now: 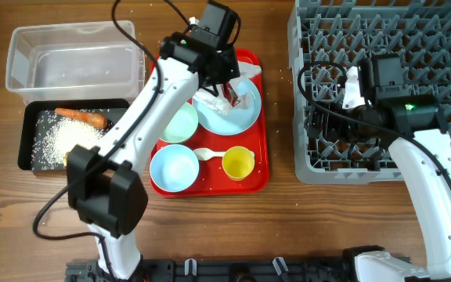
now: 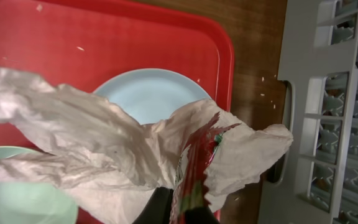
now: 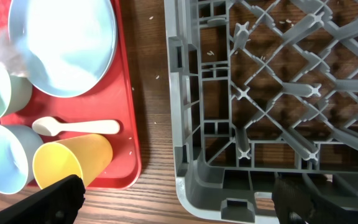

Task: Sort waste into correct bins and load items into the dishwasher rack
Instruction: 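Drop the tissue and wrapper into the clear plastic bin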

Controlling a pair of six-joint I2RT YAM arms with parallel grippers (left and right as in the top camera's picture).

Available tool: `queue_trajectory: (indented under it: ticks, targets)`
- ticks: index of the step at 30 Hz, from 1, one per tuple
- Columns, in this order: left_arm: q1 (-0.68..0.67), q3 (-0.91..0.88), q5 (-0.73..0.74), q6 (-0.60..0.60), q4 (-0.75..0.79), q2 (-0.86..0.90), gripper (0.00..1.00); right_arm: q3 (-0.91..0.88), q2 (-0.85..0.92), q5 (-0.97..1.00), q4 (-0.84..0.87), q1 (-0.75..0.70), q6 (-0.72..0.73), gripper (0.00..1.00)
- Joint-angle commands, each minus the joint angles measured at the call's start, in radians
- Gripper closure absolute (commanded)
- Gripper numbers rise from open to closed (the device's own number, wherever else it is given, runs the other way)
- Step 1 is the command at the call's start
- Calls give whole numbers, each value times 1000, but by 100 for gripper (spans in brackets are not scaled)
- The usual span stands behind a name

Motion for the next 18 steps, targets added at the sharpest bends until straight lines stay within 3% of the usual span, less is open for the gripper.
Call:
queue_trajectory:
  ticks: [1, 10, 18]
  targets:
    - [46, 16, -27, 61, -7, -91, 96, 18, 1, 6, 4, 5, -10, 0]
    - [259, 16, -91, 170, 44, -142, 96, 18, 1, 6, 14, 5, -9, 0]
    - [485, 14, -232, 199, 197, -116, 96, 18, 2, 6, 31, 5, -6, 0]
